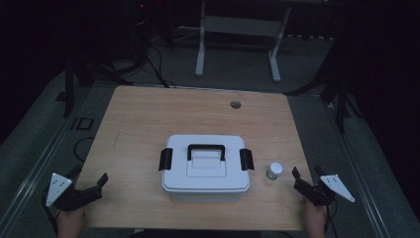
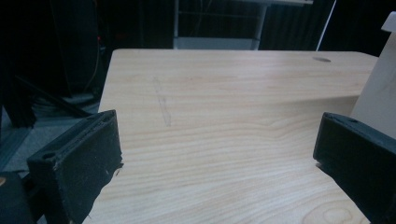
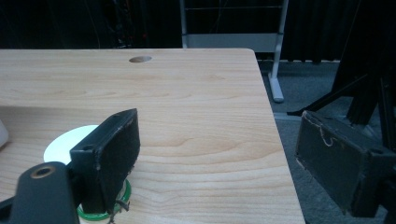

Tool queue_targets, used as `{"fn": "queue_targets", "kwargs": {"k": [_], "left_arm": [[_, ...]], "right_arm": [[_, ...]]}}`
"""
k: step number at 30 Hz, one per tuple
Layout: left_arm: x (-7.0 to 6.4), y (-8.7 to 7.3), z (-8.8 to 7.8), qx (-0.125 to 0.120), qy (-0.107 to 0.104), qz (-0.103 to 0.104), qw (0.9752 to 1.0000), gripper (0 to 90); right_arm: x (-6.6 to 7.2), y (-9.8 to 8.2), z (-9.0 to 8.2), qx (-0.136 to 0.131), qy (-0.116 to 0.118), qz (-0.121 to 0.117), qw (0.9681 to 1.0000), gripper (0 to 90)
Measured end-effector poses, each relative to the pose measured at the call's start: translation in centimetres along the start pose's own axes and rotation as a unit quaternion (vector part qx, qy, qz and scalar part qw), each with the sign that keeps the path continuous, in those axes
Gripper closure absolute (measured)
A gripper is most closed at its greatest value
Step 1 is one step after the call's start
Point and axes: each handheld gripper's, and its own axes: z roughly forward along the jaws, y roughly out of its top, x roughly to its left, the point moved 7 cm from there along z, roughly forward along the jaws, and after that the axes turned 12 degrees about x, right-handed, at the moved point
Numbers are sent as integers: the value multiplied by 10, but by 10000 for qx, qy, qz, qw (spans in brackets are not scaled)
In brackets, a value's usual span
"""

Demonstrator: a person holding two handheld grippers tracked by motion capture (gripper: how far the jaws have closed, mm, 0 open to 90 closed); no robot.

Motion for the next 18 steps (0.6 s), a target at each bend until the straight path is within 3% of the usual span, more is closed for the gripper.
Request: {"fn": "queue_targets", "kwargs": {"k": [3,6,7,8,9,14,16,17,18], "left_arm": [[-1,3,-2,-37,-187,-159,9997,6],[-3,0,0,295,-388,-213,9986,6],[-3,0,0,295,-388,-213,9986,6],[-4,-2,3,605,-454,-170,9970,6],[-4,-2,3,714,-496,-134,9961,5],[-2,0,2,1084,-769,-157,9910,6],[-2,0,2,1084,-769,-157,9910,6],[-3,-5,2,1461,-830,92,9857,6],[-3,-5,2,1461,-830,92,9857,6]], "right_arm": [[0,0,0,7,8,10,10000,136],[3,0,0,14,44,-56,10000,136],[3,0,0,14,44,-56,10000,136],[4,0,0,18,57,-94,9999,136],[5,-1,0,28,31,-141,9999,136],[5,-2,1,92,129,-100,9998,136],[5,-2,1,87,148,-93,9998,136],[5,-2,0,77,152,-52,9998,136],[4,-2,-1,47,180,15,9998,136]]}}
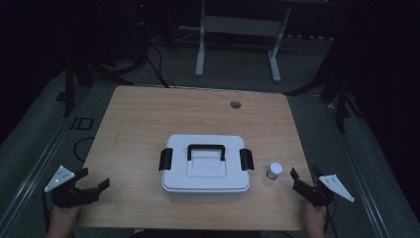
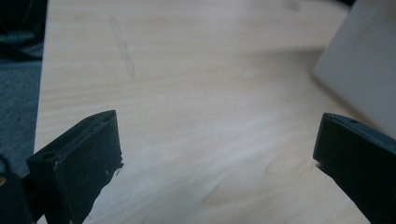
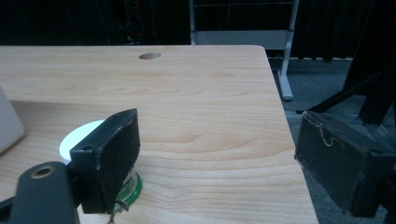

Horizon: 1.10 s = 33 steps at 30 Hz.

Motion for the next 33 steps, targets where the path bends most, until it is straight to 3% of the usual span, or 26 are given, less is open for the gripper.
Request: {"fn": "queue_targets", "kwargs": {"k": [1,5,9,13,16,21,22,28,30,32,33], "left_arm": [[1,-2,-1,155,-9,26,9999,6],[2,-3,-3,381,-48,75,9992,6],[1,-2,-4,768,-127,269,9966,6],[-1,-1,-5,1141,-207,484,9921,6],[-3,-1,-4,1477,-248,654,9866,5],[-5,-3,-6,1995,-301,891,9754,5],[-6,-4,-7,2152,-296,963,9713,5],[-6,-6,-11,2695,-147,1248,9548,6],[-7,-7,-11,2872,-146,1333,9484,6],[-8,-8,-11,3116,-169,1426,9393,5],[-8,-9,-11,3177,-147,1481,9365,5]], "right_arm": [[-1,0,-1,-29,16,40,10000,136],[-3,0,-2,-40,45,128,9999,136],[-1,0,-1,-12,18,30,10000,136],[2,-1,0,23,-10,-105,9999,135],[2,-1,2,58,-21,-134,9999,136],[3,-2,3,105,-17,-174,9998,135],[4,-2,3,107,-15,-180,9998,135],[4,-2,3,128,1,-168,9998,135],[3,-2,3,132,7,-158,9998,135],[3,-2,3,120,4,-144,9998,134],[3,-2,3,124,0,-141,9998,135]]}}
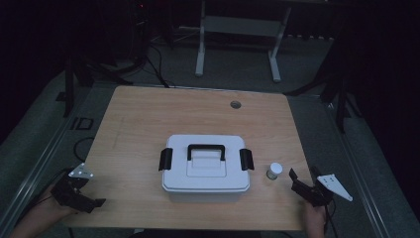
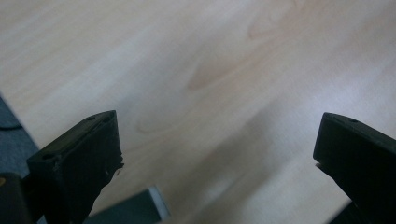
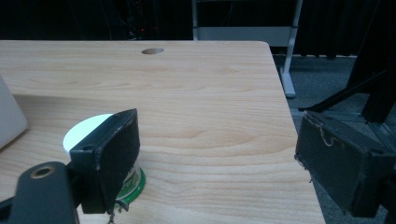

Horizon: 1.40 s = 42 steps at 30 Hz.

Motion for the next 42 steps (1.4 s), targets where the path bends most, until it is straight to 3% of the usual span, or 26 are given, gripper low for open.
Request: {"fn": "queue_targets", "kwargs": {"k": [8,14,21,23,26,33,37,39,42], "left_arm": [[-2,2,1,674,-80,269,9973,6],[-5,2,4,1189,-58,458,9918,6],[-9,4,-2,1495,-121,587,9869,6],[-10,4,-3,1563,-140,614,9857,6],[-10,6,-6,1560,-69,637,9857,6],[-17,11,-18,1555,-197,750,9848,6],[-20,18,-24,1531,-160,852,9844,6],[-23,21,-28,1485,-260,912,9843,6],[-27,26,-33,1576,-244,1046,9816,6]], "right_arm": [[0,0,0,6,32,3,10000,134],[0,0,1,20,14,-5,10000,134],[0,-1,1,48,13,-23,10000,134],[1,-1,1,48,28,-31,10000,134],[1,-1,1,46,33,-18,10000,134],[1,-1,1,45,63,-35,10000,134],[1,-1,1,47,68,-21,10000,134],[1,-1,1,46,67,-18,10000,134],[1,-1,2,49,61,-28,10000,134]]}}
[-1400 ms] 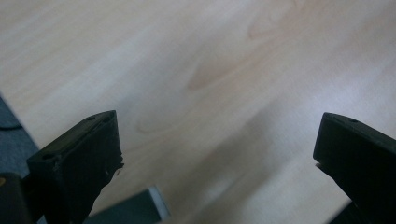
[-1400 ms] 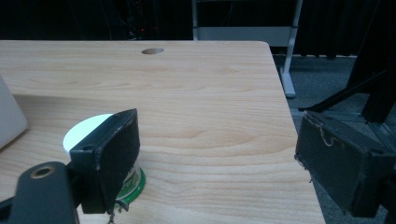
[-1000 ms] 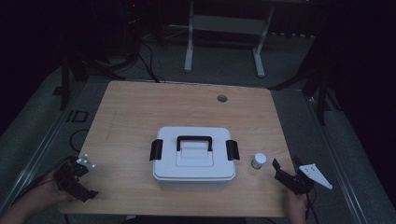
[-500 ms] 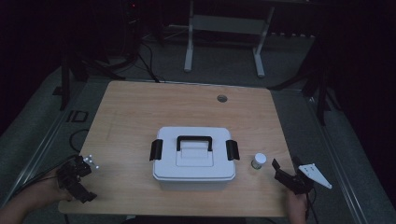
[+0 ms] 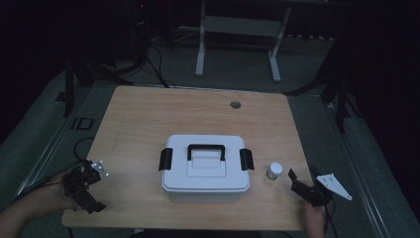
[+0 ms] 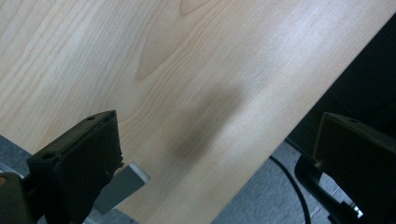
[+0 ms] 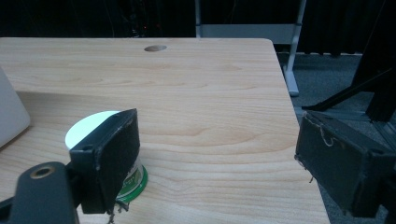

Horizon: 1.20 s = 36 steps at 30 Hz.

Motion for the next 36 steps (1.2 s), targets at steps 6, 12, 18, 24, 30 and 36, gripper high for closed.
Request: {"fn": "queue_targets", "kwargs": {"k": [6,12,18,24,30,36], "left_arm": [[-6,10,-10,208,-55,66,9997,6],[-16,24,-22,206,-43,290,9994,6],[-23,38,-42,199,84,552,9982,6],[-27,51,-57,252,215,651,9973,22],[-34,64,-64,388,380,875,9947,22],[-37,76,-88,106,266,998,9946,23]], "right_arm": [[0,0,0,-5,7,14,10000,134],[0,0,0,-2,23,27,10000,134],[0,0,0,-5,46,36,10000,134],[0,0,0,-11,31,41,10000,134],[-1,0,0,-11,36,59,10000,134],[-1,0,0,-7,29,50,10000,134]]}}
